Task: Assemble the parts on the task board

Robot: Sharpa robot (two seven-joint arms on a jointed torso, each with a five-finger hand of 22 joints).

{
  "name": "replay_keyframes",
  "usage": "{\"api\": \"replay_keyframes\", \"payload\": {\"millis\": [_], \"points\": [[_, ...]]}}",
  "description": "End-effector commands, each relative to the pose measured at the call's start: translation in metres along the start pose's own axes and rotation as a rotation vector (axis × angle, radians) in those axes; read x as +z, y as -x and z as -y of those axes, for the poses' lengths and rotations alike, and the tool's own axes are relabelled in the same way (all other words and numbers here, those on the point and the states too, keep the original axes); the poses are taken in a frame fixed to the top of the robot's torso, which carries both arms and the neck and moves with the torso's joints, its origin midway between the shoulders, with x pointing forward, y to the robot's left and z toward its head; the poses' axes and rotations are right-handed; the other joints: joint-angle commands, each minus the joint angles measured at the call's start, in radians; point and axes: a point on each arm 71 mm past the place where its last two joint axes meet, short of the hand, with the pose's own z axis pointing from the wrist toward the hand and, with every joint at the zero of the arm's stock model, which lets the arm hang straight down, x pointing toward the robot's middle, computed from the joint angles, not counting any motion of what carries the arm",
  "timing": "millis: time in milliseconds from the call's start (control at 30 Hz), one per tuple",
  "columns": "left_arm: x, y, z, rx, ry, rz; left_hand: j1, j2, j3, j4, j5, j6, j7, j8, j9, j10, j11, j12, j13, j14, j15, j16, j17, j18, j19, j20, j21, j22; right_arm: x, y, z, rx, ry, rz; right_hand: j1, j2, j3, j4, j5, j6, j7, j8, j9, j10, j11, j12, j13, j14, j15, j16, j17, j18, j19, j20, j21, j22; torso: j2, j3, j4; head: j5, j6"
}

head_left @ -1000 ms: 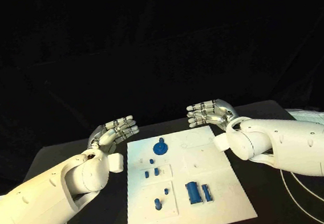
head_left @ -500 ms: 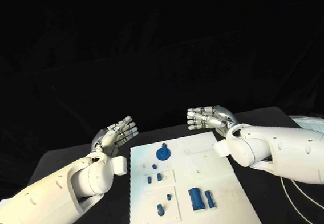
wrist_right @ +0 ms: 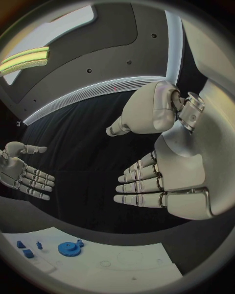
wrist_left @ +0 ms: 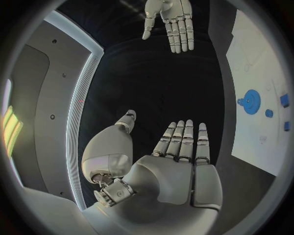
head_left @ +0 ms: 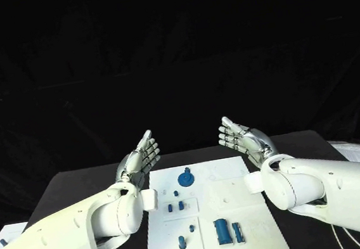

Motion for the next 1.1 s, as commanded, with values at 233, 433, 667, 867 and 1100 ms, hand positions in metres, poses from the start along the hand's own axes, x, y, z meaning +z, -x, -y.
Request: {"api": "replay_keyframes", "payload": {"millis": [233,433,667,867,1100], "points": [[-0.0128,0.0016,0.0101,0.130,-0.115,0.115,-0.269,0.007,-0.100,0.000,-0.010,-0.198,-0.067,-0.007,-0.003,-0.213,-0.029,-0.007,-0.003,-0.200,-0.016,-0.068,-0.004,-0.108,-0.147,-0.112,-0.012,-0.103,-0.0067,0.0021,-0.0055,-0.006,0.024,0.119,-0.290,0.001,-0.066,-0.001,-0.017,-0.203,-0.053,-0.007,-0.009,-0.230,-0.011,-0.007,-0.003,-0.248,-0.002,-0.006,-0.005,-0.107,-0.217,-0.029,-0.110,-0.070,0.000,-0.0017,-0.0047,0.002,0.001],[-0.0128,0.0016,0.0101,0.130,-0.115,0.115,-0.335,0.007,-0.125,0.000,-0.010,-0.247,-0.067,-0.007,-0.003,-0.265,-0.029,-0.007,-0.003,-0.250,-0.016,-0.068,-0.004,-0.108,-0.183,-0.112,-0.012,-0.129,-0.0067,0.0021,-0.0055,-0.006,0.024,0.119,-0.361,0.001,-0.142,-0.001,-0.017,-0.253,-0.053,-0.007,-0.009,-0.287,-0.011,-0.007,-0.003,-0.309,-0.002,-0.006,-0.005,-0.107,-0.271,-0.029,-0.110,-0.149,0.000,-0.0017,-0.0047,0.002,0.001],[-0.0128,0.0016,0.0101,0.130,-0.115,0.115,-0.396,0.007,-0.214,0.000,-0.010,-0.291,-0.067,-0.007,-0.003,-0.314,-0.029,-0.007,-0.003,-0.295,-0.016,-0.068,-0.004,-0.108,-0.216,-0.112,-0.012,-0.220,-0.0067,0.0021,-0.0055,-0.006,0.024,0.119,-0.426,0.001,-0.142,-0.001,-0.017,-0.299,-0.053,-0.007,-0.009,-0.339,-0.011,-0.007,-0.003,-0.365,-0.002,-0.006,-0.005,-0.107,-0.320,-0.029,-0.110,-0.149,0.000,-0.0017,-0.0047,0.002,0.001],[-0.0128,0.0016,0.0101,0.130,-0.115,0.115,-0.434,0.007,-0.214,0.000,-0.010,-0.320,-0.067,-0.007,-0.003,-0.344,-0.029,-0.007,-0.003,-0.324,-0.016,-0.068,-0.004,-0.108,-0.236,-0.112,-0.012,-0.220,-0.0067,0.0021,-0.0055,-0.006,0.024,0.119,-0.467,0.001,-0.142,-0.001,-0.017,-0.328,-0.053,-0.007,-0.009,-0.372,-0.011,-0.007,-0.003,-0.401,-0.002,-0.006,-0.005,-0.107,-0.351,-0.029,-0.110,-0.149,0.000,-0.0017,-0.0047,0.002,0.001],[-0.0128,0.0016,0.0101,0.130,-0.115,0.115,-0.465,0.007,-0.214,0.000,-0.010,-0.342,-0.067,-0.007,-0.003,-0.369,-0.029,-0.007,-0.003,-0.347,-0.016,-0.068,-0.004,-0.108,-0.315,-0.112,-0.012,-0.220,-0.0067,0.0021,-0.0055,-0.006,0.024,0.119,-0.502,0.001,-0.142,-0.001,-0.017,-0.351,-0.053,-0.007,-0.009,-0.399,-0.011,-0.007,-0.003,-0.431,-0.002,-0.006,-0.005,-0.107,-0.376,-0.029,-0.110,-0.149,0.000,-0.0017,-0.0047,0.002,0.001]]}}
